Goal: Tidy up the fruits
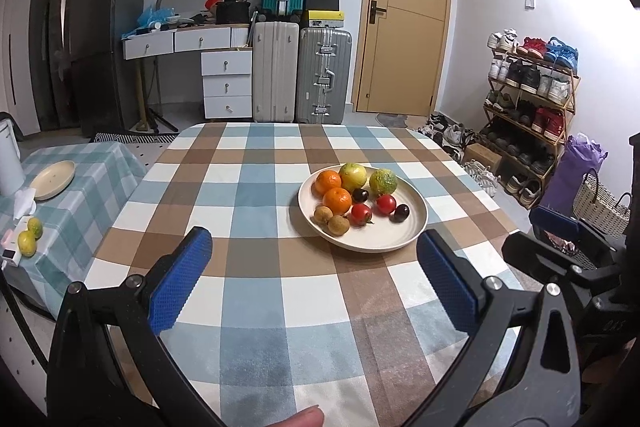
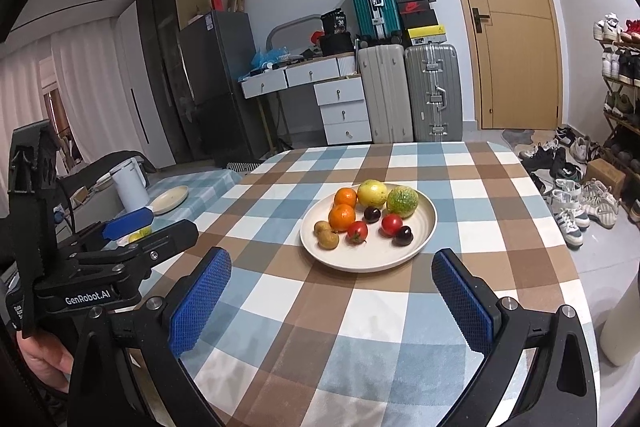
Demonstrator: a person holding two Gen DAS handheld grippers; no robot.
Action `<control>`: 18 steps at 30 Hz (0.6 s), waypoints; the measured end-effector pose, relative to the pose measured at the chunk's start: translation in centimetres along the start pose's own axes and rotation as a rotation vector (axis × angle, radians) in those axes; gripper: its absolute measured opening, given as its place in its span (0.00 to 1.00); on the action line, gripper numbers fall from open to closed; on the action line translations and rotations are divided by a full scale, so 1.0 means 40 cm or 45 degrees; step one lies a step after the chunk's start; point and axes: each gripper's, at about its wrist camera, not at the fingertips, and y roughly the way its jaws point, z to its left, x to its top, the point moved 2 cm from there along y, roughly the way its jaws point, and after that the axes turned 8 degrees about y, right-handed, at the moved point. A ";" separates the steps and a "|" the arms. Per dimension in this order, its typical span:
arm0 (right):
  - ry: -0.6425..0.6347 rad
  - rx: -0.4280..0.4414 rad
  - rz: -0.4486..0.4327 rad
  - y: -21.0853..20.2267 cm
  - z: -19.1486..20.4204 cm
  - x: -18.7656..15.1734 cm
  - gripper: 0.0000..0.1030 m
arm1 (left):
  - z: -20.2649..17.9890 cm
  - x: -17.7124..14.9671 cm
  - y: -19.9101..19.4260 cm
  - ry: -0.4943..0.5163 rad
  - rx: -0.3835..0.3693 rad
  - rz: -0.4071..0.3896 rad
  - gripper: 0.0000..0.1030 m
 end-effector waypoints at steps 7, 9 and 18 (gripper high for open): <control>0.018 0.015 0.029 0.005 -0.004 -0.001 0.99 | -0.011 0.001 0.003 0.021 -0.007 0.002 0.99; 0.016 0.017 0.027 0.004 -0.003 0.000 0.99 | -0.012 0.001 0.005 0.021 -0.006 0.006 0.99; 0.016 0.013 0.028 0.003 -0.001 -0.002 0.99 | -0.019 0.002 0.007 0.024 -0.013 0.014 0.99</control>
